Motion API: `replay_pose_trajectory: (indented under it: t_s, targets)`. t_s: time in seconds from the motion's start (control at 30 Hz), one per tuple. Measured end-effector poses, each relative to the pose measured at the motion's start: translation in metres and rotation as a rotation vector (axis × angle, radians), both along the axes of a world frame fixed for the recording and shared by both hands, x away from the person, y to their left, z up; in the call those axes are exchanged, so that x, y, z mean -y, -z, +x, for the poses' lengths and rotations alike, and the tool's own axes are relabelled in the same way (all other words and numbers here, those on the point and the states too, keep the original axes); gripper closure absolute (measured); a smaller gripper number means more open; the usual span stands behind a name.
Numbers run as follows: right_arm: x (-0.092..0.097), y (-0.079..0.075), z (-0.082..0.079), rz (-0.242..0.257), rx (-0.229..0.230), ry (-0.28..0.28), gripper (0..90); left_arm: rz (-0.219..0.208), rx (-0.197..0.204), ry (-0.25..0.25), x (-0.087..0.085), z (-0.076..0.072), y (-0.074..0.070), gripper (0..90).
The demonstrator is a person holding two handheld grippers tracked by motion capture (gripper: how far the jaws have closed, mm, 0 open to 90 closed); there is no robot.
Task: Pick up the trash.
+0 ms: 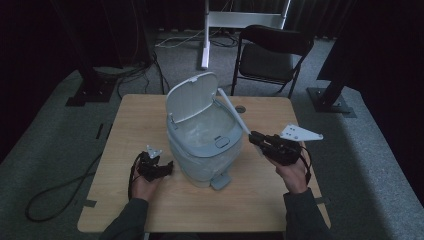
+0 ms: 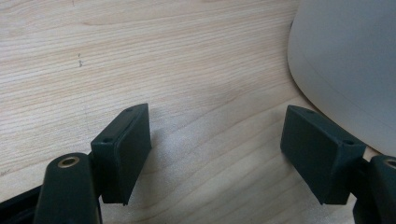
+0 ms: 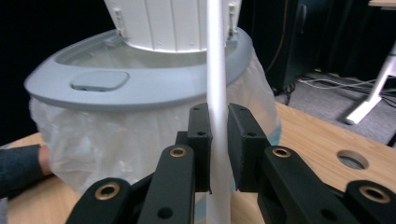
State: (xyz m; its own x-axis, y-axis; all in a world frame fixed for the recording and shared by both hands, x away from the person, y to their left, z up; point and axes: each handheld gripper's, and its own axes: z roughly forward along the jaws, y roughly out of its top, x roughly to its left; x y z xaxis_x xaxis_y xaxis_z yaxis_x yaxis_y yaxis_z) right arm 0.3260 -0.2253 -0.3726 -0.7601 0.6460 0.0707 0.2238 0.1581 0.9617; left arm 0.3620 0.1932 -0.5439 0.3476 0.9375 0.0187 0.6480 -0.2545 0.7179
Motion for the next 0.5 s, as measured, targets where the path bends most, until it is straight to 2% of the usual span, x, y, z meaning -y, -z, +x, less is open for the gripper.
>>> replay_pose_trajectory:
  t_s: [0.13, 0.5]
  targets:
    - [-0.0026, -0.0019, 0.0006, 0.001, -0.003, -0.026, 79.5, 0.001, -0.001, 0.001, -0.0001, 0.0, 0.0, 24.3]
    - [-0.008, 0.0, 0.0059, -0.012, -0.02, -0.047, 79.5, 0.0, 0.001, 0.0, 0.0, 0.0, 0.0001, 24.3]
